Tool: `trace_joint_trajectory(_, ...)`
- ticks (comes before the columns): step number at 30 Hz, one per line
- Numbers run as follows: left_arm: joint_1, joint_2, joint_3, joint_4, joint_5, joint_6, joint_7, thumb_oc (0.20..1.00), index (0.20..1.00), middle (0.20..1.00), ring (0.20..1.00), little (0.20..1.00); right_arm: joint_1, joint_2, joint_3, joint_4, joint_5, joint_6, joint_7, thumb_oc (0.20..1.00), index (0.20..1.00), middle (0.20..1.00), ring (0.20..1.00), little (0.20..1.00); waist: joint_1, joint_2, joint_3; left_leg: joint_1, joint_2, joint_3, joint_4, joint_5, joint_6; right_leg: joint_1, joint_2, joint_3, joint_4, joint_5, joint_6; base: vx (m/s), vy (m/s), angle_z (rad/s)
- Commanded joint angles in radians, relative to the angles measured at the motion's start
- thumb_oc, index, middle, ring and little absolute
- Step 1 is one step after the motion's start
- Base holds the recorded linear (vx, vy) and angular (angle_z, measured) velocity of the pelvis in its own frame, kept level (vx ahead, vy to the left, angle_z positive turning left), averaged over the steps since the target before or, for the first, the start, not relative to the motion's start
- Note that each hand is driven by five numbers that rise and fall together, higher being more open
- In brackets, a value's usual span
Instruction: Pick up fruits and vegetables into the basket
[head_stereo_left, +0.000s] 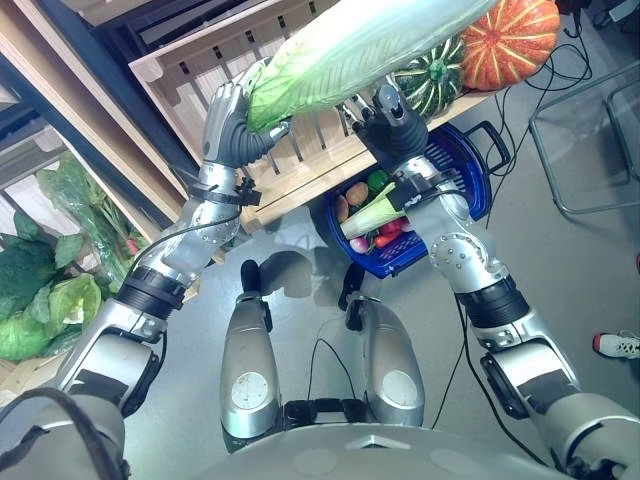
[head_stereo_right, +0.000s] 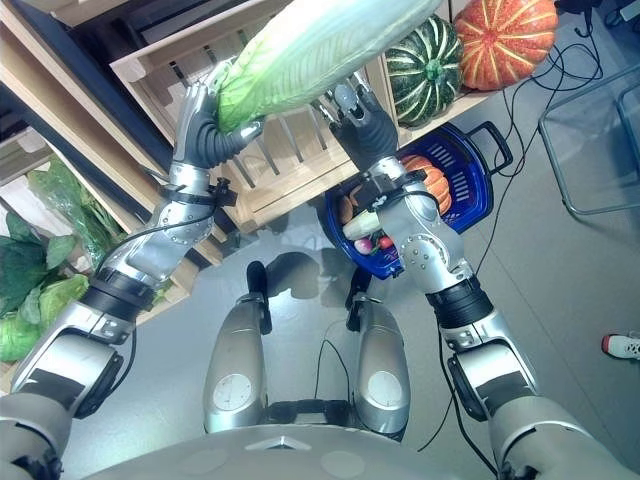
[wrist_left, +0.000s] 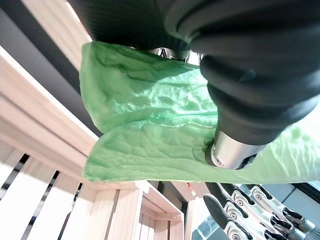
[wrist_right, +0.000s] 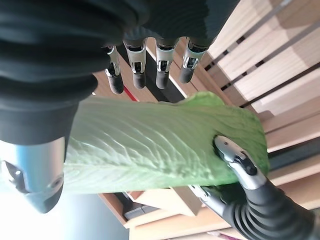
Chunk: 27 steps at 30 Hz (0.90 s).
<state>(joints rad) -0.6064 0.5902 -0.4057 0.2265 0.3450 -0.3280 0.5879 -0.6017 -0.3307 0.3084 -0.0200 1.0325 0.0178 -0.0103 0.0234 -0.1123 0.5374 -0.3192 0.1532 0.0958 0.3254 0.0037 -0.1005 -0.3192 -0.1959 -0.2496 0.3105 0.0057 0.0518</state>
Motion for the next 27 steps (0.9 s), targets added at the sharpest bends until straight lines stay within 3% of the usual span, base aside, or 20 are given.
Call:
trace_joint_trajectory(1,-0.006,0.006,0.008,-0.095,0.109,-0.029,0.061,0.200,0.200,0.200,0.200,0.200,-0.037,0.018,-0.056,-0.078,0.059,-0.085,-0.016,1.000,1.000,1.000,1.000,1.000,-0.006,-0.003,-0.060,0.034,-0.030,0.061,0.024,-0.065,0.022,0.051,-0.034,0.037,-0.025,0.014,0.080,0.00,0.000,0.00)
trace_joint_trajectory(11,-0.040,0.048,-0.077,-0.106,0.373,0.062,0.132,0.200,0.200,0.200,0.200,0.200,-0.076,-0.004,-0.043,-0.021,-0.031,-0.056,-0.147,1.000,1.000,1.000,1.000,1.000,-0.005,0.016,-0.055,0.034,-0.038,0.055,0.011,-0.062,0.021,0.049,-0.037,0.042,-0.031,0.009,0.078,0.00,0.008,0.00)
trace_joint_trajectory(23,-0.081,0.115,-0.147,-0.080,0.551,0.136,0.190,0.200,0.200,0.200,0.200,0.200,-0.099,-0.015,-0.040,0.003,-0.002,-0.091,-0.145,1.000,1.000,1.000,1.000,1.000,-0.010,0.052,-0.057,0.035,-0.048,0.057,-0.005,-0.053,0.018,0.041,-0.052,0.039,-0.031,0.006,0.077,-0.01,0.039,0.00)
trace_joint_trajectory(24,-0.082,0.118,-0.149,-0.091,0.562,0.138,0.185,0.200,0.200,0.200,0.200,0.200,-0.105,-0.016,-0.038,0.000,-0.017,-0.099,-0.138,0.884,0.884,0.884,0.884,0.884,-0.010,0.055,-0.056,0.036,-0.049,0.057,-0.007,-0.053,0.018,0.041,-0.052,0.040,-0.033,0.005,0.078,0.00,0.000,0.00)
trace_joint_trajectory(25,-0.081,0.119,-0.149,-0.094,0.564,0.138,0.184,0.200,0.200,0.200,0.200,0.200,-0.105,-0.016,-0.036,-0.002,-0.025,-0.103,-0.137,0.216,0.216,0.216,0.216,0.216,-0.010,0.055,-0.056,0.036,-0.049,0.058,-0.008,-0.052,0.018,0.040,-0.052,0.040,-0.032,0.005,0.078,-0.02,0.033,-0.01)
trace_joint_trajectory(27,-0.073,0.119,-0.161,-0.114,0.579,0.148,0.192,0.200,0.200,0.200,0.200,0.200,-0.096,-0.013,-0.037,-0.031,-0.048,-0.125,-0.135,0.200,0.200,0.200,0.200,0.200,-0.014,0.059,-0.056,0.035,-0.050,0.059,-0.013,-0.052,0.017,0.035,-0.053,0.041,-0.035,0.007,0.080,-0.02,0.023,-0.04)
